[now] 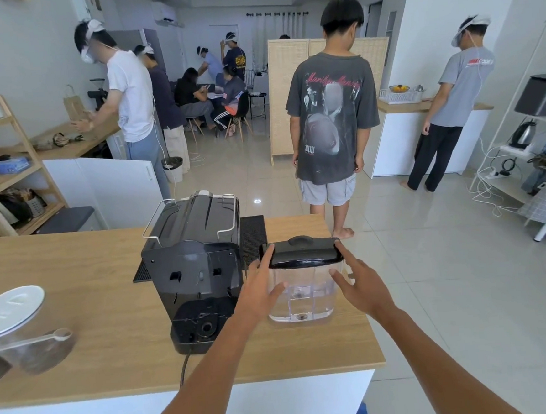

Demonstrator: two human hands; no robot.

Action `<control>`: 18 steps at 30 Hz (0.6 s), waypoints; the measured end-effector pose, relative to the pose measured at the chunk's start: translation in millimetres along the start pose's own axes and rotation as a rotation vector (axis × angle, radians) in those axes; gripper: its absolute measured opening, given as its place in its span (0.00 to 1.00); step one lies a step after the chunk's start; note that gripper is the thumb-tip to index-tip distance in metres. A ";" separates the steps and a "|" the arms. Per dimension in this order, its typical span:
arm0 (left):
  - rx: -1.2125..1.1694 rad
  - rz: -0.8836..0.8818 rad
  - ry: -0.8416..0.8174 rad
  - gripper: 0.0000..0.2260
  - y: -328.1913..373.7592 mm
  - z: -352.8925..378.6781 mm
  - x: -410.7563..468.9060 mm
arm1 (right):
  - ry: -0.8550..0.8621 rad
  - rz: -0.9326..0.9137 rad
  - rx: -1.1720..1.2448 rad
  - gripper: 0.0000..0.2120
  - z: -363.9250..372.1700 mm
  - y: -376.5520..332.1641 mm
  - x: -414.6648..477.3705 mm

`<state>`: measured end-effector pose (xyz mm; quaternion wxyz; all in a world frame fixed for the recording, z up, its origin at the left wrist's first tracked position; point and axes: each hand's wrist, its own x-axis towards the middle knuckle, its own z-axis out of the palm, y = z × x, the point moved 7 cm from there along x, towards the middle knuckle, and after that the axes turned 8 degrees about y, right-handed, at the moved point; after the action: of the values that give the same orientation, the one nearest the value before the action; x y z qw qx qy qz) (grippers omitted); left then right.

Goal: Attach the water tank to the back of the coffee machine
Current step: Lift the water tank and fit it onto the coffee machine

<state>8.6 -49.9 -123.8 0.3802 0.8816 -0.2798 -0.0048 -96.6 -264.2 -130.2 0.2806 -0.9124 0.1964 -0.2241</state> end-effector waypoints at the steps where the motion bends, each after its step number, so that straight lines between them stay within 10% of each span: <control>1: -0.087 0.004 0.032 0.35 -1.9 3.3 -2.2 | 0.003 0.040 0.082 0.31 3.5 1.6 -0.9; 18: -0.203 0.042 0.070 0.37 -22.4 18.0 11.0 | -0.051 -0.005 0.378 0.44 28.0 7.0 12.7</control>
<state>24.8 -55.0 -149.4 0.4773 0.8320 -0.2828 0.0058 -73.2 -263.8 -151.4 0.4513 -0.8494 0.1413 -0.2343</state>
